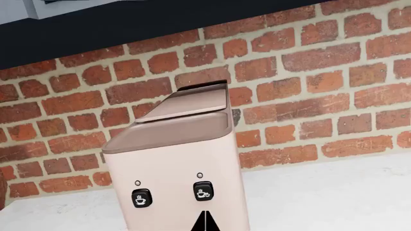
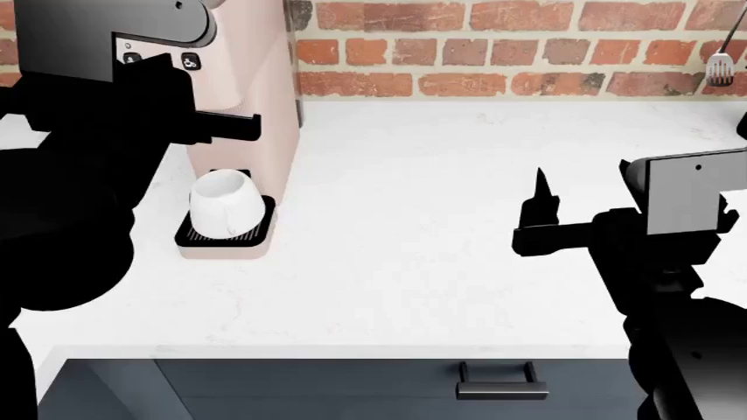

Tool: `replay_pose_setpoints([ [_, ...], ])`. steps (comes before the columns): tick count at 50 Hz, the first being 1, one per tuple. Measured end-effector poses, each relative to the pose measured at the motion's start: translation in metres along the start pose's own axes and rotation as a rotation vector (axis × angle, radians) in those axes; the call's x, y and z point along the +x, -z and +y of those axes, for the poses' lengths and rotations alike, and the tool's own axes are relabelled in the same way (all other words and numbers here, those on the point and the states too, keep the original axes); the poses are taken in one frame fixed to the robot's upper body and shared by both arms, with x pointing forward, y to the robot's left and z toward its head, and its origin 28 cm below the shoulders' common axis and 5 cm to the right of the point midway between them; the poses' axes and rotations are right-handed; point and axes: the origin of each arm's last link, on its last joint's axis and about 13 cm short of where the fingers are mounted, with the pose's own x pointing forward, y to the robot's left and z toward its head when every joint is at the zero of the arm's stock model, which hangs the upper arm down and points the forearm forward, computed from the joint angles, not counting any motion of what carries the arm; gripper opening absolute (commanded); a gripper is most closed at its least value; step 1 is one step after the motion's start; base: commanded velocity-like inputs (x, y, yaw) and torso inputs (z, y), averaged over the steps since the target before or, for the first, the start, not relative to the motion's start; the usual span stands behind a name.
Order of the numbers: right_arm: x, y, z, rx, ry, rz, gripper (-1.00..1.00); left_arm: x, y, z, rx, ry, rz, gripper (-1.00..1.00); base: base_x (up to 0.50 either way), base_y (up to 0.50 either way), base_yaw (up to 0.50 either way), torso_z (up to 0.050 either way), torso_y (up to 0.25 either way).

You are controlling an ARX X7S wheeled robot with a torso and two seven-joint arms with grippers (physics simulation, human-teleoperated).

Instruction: Press the button on the coffee machine to serve coffee.

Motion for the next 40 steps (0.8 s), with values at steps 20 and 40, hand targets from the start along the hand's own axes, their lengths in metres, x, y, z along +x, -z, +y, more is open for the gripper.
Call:
replay_pose_setpoints([
  [20,0.000,0.004,0.001,0.001,-0.004,0.015,1.00,0.024,0.003,-0.002,-0.005,-0.040,0.010,-1.00,0.00,0.00,0.00,0.000,0.000],
  [40,0.001,0.006,0.001,0.004,-0.004,0.022,1.00,0.037,0.007,-0.003,-0.002,-0.031,0.032,-1.00,0.00,0.00,0.00,0.000,0.000],
])
